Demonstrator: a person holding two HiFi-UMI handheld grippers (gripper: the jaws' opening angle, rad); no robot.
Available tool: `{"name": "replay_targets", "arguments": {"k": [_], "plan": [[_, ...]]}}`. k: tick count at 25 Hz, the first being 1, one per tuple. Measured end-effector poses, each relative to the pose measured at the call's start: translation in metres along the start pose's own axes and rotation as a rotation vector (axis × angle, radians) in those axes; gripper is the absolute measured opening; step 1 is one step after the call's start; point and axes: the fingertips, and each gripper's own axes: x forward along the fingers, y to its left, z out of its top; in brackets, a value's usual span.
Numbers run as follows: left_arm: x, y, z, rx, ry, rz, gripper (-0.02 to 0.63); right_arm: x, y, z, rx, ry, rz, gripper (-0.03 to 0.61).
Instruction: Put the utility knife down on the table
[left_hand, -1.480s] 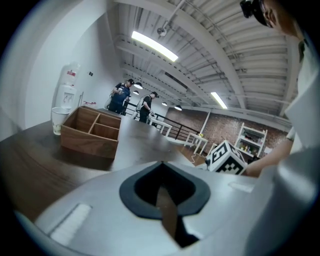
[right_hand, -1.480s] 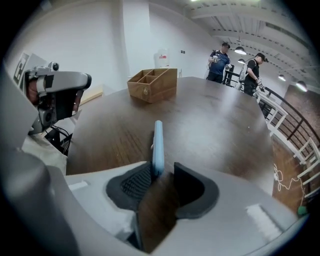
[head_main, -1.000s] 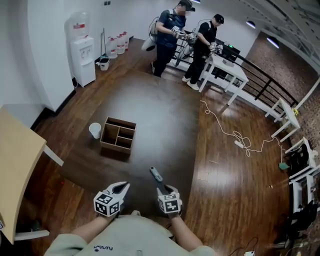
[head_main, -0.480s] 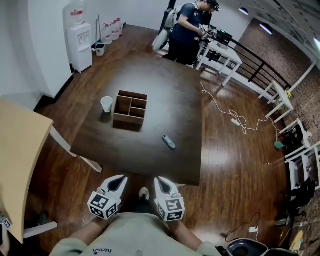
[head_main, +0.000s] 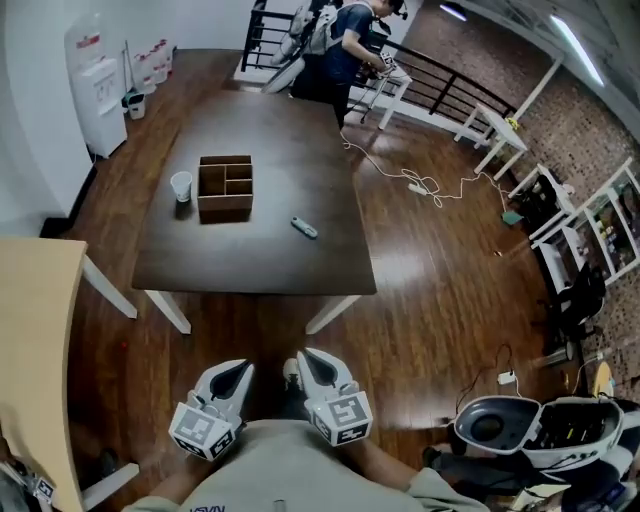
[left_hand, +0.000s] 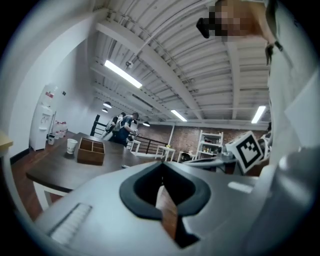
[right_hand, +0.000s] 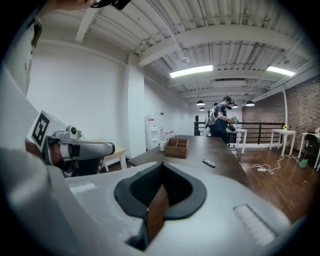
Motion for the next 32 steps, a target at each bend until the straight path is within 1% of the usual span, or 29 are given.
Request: {"name": "replay_targets", "arguments": {"k": [2, 5, 9, 11, 15, 19, 23, 28, 32], "plan": [[-0.009, -0.015, -0.001, 0.011, -0.016, -0.037, 0.002, -0.017, 0.006, 0.003, 0.003, -0.015, -0.025, 0.002], [-0.021, -0.029, -0.005, 0.004, -0.039, -0.058, 0.002, -0.04, 0.013, 0.006, 0.007, -0.039, -0.048, 0.002], [-0.025, -0.049, -0.017, -0.031, -0.01, -0.098, 0.002, -0.071, 0.016, 0.006, 0.002, -0.055, -0.081, 0.002], [-0.021, -0.065, -0.023, -0.036, 0.003, -0.126, 0.002, -0.091, 0.013, 0.002, 0.007, -0.059, -0.105, 0.002], [0.001, -0.105, -0.026, -0.006, 0.002, -0.212, 0.002, -0.134, -0.004, -0.015, 0.037, -0.059, -0.173, 0.002], [0.024, -0.155, -0.031, 0.031, 0.011, -0.305, 0.002, -0.178, -0.029, -0.037, 0.064, -0.062, -0.251, 0.002], [0.043, -0.211, -0.036, 0.0, 0.036, -0.362, 0.002, -0.217, -0.049, -0.053, 0.095, -0.077, -0.285, 0.002], [0.06, -0.271, -0.05, 0.047, 0.071, -0.394, 0.002, -0.268, -0.076, -0.067, 0.105, -0.101, -0.318, 0.002], [0.074, -0.301, -0.06, 0.057, 0.097, -0.377, 0.002, -0.298, -0.098, -0.075, 0.085, -0.121, -0.321, 0.0]]}}
